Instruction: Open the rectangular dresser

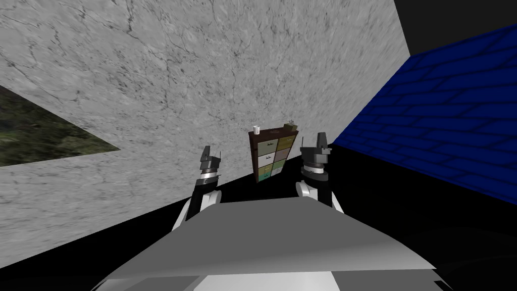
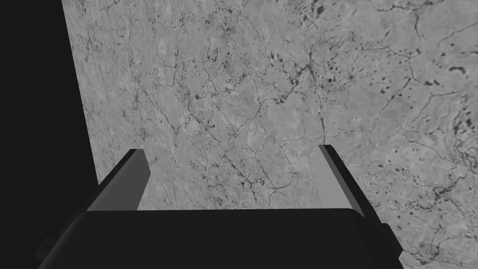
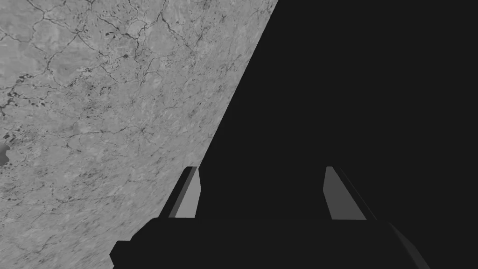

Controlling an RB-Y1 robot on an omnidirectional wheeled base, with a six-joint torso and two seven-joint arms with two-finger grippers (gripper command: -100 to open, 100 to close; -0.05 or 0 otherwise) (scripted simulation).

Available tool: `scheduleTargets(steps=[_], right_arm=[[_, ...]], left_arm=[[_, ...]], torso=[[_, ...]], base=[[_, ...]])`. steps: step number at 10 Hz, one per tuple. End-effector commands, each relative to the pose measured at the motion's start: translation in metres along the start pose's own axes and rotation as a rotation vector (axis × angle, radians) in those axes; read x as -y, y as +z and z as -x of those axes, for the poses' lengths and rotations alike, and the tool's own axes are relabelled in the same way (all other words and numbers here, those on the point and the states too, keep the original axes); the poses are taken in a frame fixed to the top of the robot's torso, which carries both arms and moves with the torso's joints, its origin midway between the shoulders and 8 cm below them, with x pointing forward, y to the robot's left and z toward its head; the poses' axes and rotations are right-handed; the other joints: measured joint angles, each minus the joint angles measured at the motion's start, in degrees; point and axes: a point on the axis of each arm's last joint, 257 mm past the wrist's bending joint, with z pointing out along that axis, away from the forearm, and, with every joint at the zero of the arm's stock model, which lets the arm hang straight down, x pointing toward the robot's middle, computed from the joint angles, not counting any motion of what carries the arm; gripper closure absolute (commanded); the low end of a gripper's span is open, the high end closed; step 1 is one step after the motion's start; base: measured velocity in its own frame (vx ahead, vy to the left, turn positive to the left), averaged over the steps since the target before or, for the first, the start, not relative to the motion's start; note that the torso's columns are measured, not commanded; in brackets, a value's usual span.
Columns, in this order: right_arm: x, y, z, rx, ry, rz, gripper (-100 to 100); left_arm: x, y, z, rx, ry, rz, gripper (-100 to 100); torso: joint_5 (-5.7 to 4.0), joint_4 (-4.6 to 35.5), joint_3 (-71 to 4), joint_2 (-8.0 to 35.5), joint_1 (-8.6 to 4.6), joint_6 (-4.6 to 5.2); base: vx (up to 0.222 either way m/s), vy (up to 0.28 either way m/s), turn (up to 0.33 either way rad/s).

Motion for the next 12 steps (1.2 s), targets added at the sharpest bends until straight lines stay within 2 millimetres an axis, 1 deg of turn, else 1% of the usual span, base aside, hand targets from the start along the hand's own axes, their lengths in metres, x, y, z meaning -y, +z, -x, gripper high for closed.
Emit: scheduleTargets(steps=[1,3,9,10,11,12], right_arm=[[0.000,0.000,0.000,0.000,0.000,0.000,0],[0.000,0.000,0.000,0.000,0.000,0.000,0],[0.000,0.000,0.000,0.000,0.000,0.000,0],[0.003,-0.001,-0.006,-0.032,0.031,-0.002,-100],[0.006,-0.001,-0.011,-0.054,0.063,-0.006,-100],[0.009,-0.002,-0.016,-0.074,0.107,-0.012,-100]], left_arm=[[0.000,0.000,0.000,0.000,0.000,0.000,0],[0.000,0.000,0.000,0.000,0.000,0.000,0],[0.000,0.000,0.000,0.000,0.000,0.000,0],[0.000,0.000,0.000,0.000,0.000,0.000,0],[0.000,0.000,0.000,0.000,0.000,0.000,0],[0.000,0.000,0.000,0.000,0.000,0.000,0]], torso=[[0.00,2.3,-4.7,2.3,0.00,0.00],[0.00,10.1,-20.1,10.0,0.00,0.00],[0.00,35.4,-70.7,35.4,0.00,0.00],[0.00,39.6,-79.2,39.6,0.00,0.00],[0.00,41.5,-83.1,41.5,0.00,-0.01],[0.00,42.1,-84.3,42.1,0.01,0.00]], base=[[0.000,0.000,0.000],[0.000,0.000,0.000],[0.000,0.000,0.000],[0.006,0.003,0.017],[0.004,0.005,0.025],[0.002,0.010,0.030]])
